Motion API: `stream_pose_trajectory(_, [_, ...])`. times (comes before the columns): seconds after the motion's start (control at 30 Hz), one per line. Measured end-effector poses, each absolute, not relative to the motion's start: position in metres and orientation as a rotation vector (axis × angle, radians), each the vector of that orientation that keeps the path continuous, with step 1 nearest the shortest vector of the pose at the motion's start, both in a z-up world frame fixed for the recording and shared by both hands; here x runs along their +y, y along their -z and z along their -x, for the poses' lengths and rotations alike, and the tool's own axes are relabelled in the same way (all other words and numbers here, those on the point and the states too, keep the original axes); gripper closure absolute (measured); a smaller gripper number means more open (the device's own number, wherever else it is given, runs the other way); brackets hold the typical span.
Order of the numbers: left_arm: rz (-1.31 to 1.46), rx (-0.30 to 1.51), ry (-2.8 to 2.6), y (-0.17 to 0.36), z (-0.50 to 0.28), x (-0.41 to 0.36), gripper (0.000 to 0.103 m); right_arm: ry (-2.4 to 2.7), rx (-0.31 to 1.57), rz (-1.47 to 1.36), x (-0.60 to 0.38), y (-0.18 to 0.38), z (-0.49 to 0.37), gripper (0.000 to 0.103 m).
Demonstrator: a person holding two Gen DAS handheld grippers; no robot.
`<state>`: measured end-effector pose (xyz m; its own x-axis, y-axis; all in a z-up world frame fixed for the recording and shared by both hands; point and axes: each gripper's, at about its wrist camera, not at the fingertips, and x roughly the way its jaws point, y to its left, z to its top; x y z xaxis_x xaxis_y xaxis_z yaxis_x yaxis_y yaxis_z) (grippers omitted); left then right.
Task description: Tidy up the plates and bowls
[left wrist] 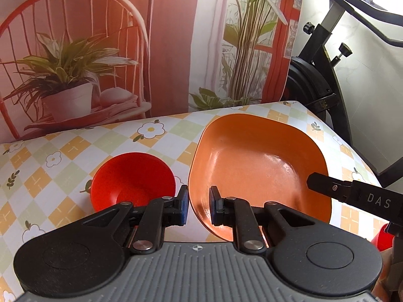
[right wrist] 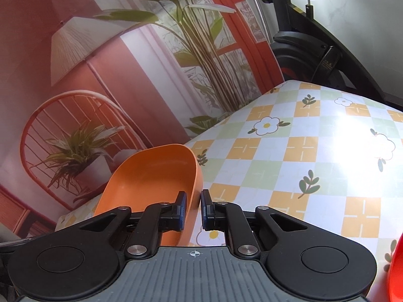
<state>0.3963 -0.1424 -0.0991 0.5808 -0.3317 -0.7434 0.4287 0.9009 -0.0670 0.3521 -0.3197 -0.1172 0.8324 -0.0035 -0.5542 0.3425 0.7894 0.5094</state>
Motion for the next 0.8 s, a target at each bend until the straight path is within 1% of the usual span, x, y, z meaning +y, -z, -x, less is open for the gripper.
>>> stream_pose_trajectory(0.3, [-0.092,0.802,0.436,0.080,-0.358,-0.100,0.085,0.123,0.581,-0.619,-0.290,0.102,-0.326,0.092])
stream_pose_trajectory(0.8, [-0.021,0.803,0.421,0.074,-0.310,-0.032,0.085,0.007,0.650,-0.574,-0.241,0.095,-0.291,0.091])
